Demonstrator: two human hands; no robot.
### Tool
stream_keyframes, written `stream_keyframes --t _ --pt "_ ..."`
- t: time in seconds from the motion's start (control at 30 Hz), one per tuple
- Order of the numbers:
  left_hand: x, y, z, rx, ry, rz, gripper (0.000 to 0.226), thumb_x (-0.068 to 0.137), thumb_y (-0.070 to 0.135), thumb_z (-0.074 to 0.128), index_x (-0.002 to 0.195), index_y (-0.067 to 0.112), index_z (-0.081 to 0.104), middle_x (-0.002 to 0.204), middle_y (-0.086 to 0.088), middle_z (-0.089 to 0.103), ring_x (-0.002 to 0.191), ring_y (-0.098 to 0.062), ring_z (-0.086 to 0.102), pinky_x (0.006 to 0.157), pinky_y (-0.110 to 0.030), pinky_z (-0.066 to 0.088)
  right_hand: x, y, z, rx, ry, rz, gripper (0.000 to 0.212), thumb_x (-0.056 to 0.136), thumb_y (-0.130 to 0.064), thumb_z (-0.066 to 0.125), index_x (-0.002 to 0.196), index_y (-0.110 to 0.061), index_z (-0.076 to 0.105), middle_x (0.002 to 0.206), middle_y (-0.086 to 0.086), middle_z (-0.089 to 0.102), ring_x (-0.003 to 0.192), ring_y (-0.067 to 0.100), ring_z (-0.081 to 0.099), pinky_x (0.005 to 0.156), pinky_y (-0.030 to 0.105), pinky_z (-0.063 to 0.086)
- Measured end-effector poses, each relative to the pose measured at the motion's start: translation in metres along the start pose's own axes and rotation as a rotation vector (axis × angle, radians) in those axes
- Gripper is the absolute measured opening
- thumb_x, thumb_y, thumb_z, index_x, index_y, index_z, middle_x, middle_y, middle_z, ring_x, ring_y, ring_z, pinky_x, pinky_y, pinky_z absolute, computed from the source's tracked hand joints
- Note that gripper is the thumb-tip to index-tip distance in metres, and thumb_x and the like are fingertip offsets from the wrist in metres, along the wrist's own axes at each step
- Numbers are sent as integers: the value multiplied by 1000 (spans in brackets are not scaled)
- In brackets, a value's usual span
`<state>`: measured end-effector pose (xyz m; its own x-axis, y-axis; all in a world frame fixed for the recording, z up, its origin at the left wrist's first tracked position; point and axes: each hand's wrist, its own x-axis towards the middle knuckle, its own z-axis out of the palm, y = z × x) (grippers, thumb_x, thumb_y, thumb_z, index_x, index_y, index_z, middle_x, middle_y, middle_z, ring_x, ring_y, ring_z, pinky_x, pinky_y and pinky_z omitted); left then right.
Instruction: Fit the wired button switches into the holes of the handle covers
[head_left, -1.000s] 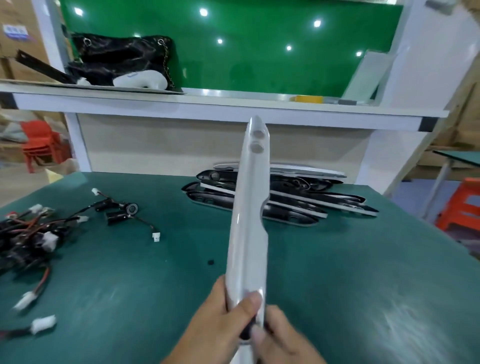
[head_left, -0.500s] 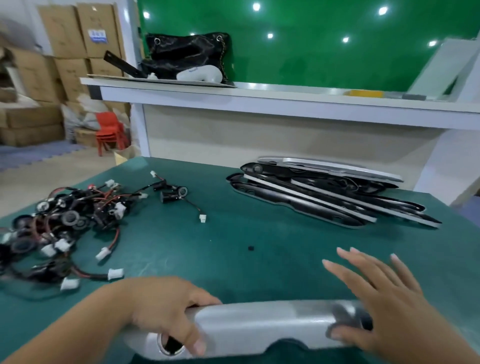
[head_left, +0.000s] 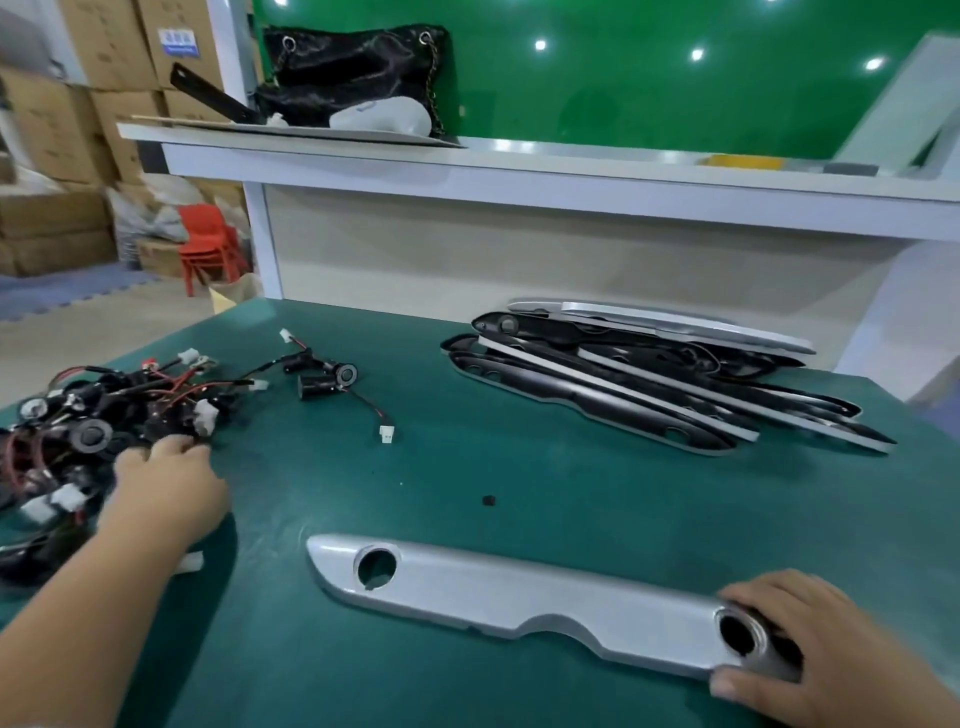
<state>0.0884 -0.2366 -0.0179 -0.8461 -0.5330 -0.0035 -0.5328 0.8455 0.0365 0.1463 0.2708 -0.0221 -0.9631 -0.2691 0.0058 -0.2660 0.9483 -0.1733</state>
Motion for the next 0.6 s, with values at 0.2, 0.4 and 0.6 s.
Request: stream_keyframes --t 0.2,0.4,0.6 --pt "-21 20 2 -183 -59 279 29 94 33 50 123 31 55 121 3 62 96 -17 57 81 -27 45 -4 29 8 98 198 60 59 45 -99 44 90 -61 52 85 -36 53 78 -6 53 71 23 49" --pt "-8 13 3 -116 88 118 52 91 46 53 139 31 42 149 -4 36 134 -33 34 101 -42 40 -8 43 11 113 298 119 56 46 -97 47 92 -66 52 80 -29 53 71 5 56 64 32 49" --pt "-17 10 -1 -368 239 127 32 90 30 61 120 18 60 107 -12 63 82 -30 55 71 -37 47 -12 43 4 113 265 251 61 37 -100 43 79 -56 51 81 -23 55 79 -1 51 68 30 43"
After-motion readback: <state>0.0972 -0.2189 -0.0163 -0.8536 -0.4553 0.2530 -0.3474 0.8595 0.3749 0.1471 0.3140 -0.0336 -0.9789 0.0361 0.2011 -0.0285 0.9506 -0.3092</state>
